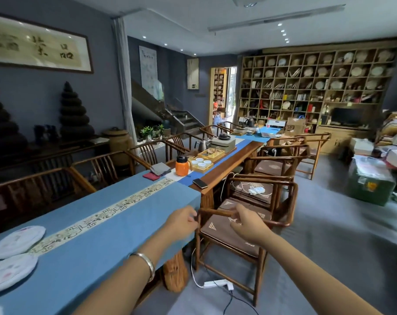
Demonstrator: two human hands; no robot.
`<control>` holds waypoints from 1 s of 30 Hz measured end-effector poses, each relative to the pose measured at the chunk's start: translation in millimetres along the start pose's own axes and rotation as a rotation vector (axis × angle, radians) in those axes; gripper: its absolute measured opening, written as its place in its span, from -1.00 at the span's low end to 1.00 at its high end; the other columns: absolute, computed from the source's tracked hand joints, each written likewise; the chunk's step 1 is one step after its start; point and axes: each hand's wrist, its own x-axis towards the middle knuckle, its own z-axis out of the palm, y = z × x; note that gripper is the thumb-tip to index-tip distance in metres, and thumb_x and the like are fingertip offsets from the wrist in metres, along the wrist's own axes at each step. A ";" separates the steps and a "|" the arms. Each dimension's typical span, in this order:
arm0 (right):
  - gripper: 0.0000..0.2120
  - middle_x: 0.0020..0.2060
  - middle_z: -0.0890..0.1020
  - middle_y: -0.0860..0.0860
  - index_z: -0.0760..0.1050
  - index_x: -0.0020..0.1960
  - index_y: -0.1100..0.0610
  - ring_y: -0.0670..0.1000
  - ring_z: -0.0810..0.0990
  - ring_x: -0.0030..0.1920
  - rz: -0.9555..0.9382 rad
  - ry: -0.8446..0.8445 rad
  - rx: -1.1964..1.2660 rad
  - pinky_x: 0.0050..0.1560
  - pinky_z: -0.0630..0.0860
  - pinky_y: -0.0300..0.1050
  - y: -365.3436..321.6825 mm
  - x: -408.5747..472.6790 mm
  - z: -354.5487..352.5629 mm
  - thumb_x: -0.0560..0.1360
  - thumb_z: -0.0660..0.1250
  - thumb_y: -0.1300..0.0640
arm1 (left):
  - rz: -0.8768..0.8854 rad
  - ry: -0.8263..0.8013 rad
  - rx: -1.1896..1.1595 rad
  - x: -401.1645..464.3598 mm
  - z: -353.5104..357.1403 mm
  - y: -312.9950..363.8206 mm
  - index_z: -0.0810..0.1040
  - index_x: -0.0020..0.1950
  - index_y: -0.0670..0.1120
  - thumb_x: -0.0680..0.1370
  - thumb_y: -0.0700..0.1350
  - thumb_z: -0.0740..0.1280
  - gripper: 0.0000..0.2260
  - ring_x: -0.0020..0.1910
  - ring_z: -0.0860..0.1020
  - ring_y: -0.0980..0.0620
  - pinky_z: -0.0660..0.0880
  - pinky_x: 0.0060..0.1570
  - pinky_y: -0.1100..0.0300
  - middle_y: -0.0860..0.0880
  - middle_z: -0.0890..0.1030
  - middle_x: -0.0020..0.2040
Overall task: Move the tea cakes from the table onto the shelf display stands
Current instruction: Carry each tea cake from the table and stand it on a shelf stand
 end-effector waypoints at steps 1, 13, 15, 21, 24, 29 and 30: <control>-0.69 0.03 0.60 0.04 0.42 0.27 0.14 0.08 0.58 0.11 -0.024 -0.012 0.009 0.04 0.48 -0.09 -2.5 15.3 5.1 0.54 0.27 0.15 | -0.019 0.015 0.014 7.8 -6.0 -6.3 0.49 0.24 -0.06 0.57 -0.15 0.29 -0.76 0.08 0.56 -0.03 0.50 -0.03 0.16 -0.03 0.59 0.08; -0.58 0.20 0.56 0.06 0.33 0.40 0.08 0.00 0.55 0.07 -0.428 -0.284 0.119 0.13 0.51 -0.07 -93.6 252.6 91.9 0.56 0.27 0.10 | -0.373 0.415 0.036 82.0 -106.6 -107.4 0.52 0.19 -0.04 0.50 -0.15 0.30 -0.74 -0.10 0.56 0.00 0.50 -0.09 0.14 0.05 0.61 -0.08; -0.59 0.20 0.56 0.08 0.35 0.38 0.11 0.04 0.56 0.08 -0.516 -0.330 0.129 0.17 0.51 -0.03 -118.4 274.8 110.5 0.55 0.28 0.13 | -0.444 0.488 0.029 77.9 -117.9 -123.7 0.52 0.17 -0.04 0.50 -0.14 0.30 -0.75 -0.11 0.55 0.01 0.49 -0.11 0.14 0.04 0.60 -0.07; -0.60 0.16 0.59 0.08 0.36 0.38 0.14 0.08 0.58 0.11 -0.722 -0.475 0.124 0.15 0.48 -0.06 -189.5 293.6 169.8 0.57 0.27 0.13 | -0.640 0.629 -0.009 38.9 -142.5 -171.6 0.52 0.15 -0.08 0.50 -0.18 0.28 -0.77 -0.26 0.50 0.03 0.42 -0.27 0.20 0.00 0.62 -0.12; -0.61 0.15 0.59 0.06 0.35 0.39 0.13 0.08 0.57 0.13 -0.795 -0.542 0.149 0.11 0.46 -0.08 -226.7 296.1 198.6 0.57 0.25 0.12 | -0.724 0.698 -0.026 17.8 -158.0 -194.1 0.51 0.13 -0.04 0.50 -0.17 0.26 -0.79 -0.32 0.49 0.08 0.41 -0.33 0.22 0.00 0.63 -0.12; -0.58 0.19 0.56 0.04 0.32 0.41 0.09 0.04 0.55 0.09 -0.864 -0.641 0.171 0.07 0.49 -0.07 -285.1 291.9 244.3 0.57 0.23 0.09 | -0.838 0.736 -0.025 -11.8 -177.4 -239.9 0.51 0.12 -0.03 0.48 -0.17 0.24 -0.77 -0.34 0.48 0.07 0.42 -0.31 0.22 0.00 0.61 -0.20; -0.58 0.20 0.56 0.04 0.32 0.42 0.08 0.03 0.54 0.06 -0.878 -0.657 0.167 0.02 0.47 -0.10 -295.6 291.5 253.8 0.57 0.23 0.09 | -0.855 0.746 -0.016 -15.1 -183.6 -251.4 0.51 0.12 -0.03 0.47 -0.17 0.24 -0.76 -0.35 0.48 0.09 0.40 -0.33 0.22 0.03 0.59 -0.23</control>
